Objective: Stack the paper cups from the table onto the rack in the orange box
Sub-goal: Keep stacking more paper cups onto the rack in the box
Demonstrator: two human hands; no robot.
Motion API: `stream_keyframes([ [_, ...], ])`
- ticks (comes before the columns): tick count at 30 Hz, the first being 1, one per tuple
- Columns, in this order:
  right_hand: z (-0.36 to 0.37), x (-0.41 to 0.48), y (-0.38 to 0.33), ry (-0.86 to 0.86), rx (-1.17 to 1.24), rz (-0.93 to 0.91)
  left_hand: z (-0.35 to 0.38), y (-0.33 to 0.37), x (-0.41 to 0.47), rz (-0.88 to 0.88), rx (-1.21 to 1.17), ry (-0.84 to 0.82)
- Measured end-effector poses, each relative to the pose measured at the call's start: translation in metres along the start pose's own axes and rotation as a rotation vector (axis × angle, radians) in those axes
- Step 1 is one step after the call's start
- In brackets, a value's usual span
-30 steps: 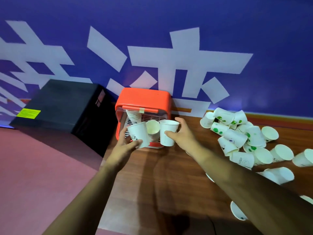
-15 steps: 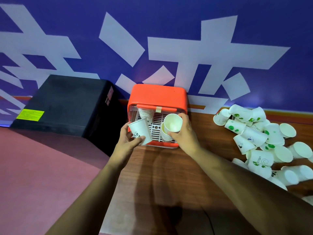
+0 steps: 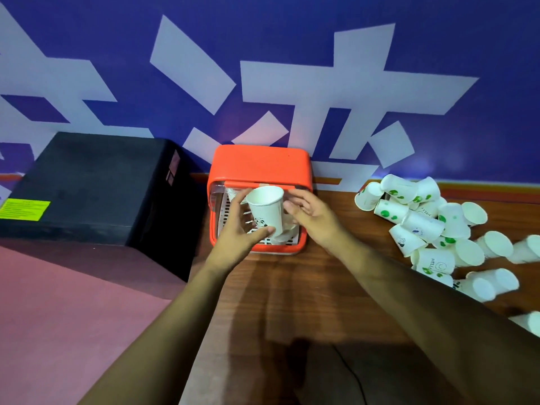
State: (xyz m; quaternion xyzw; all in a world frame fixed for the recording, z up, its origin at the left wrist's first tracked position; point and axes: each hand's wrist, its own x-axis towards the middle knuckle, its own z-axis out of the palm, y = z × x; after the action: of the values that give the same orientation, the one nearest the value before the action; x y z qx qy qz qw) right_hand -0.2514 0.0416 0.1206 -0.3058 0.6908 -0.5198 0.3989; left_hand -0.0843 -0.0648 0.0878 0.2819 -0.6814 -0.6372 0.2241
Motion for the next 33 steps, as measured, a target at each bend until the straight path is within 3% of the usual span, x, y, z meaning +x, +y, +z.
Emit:
stream_keyframes([
  [8, -0.008, 0.003, -0.001, 0.018, 0.153, -0.054, 0.015, 0.006, 0.025, -0.004, 0.023, -0.103],
  [22, -0.021, 0.008, 0.031, 0.031, -0.133, -0.057, 0.019, -0.009, 0.032, -0.015, 0.164, -0.127],
  [28, -0.023, 0.005, 0.046, 0.03, -0.38, 0.008, 0.021, -0.028, 0.034, 0.03, 0.361, -0.156],
  [33, -0.013, 0.012, 0.064, 0.053, -0.522, -0.027, 0.024, -0.045, 0.036, -0.079, 0.408, -0.151],
])
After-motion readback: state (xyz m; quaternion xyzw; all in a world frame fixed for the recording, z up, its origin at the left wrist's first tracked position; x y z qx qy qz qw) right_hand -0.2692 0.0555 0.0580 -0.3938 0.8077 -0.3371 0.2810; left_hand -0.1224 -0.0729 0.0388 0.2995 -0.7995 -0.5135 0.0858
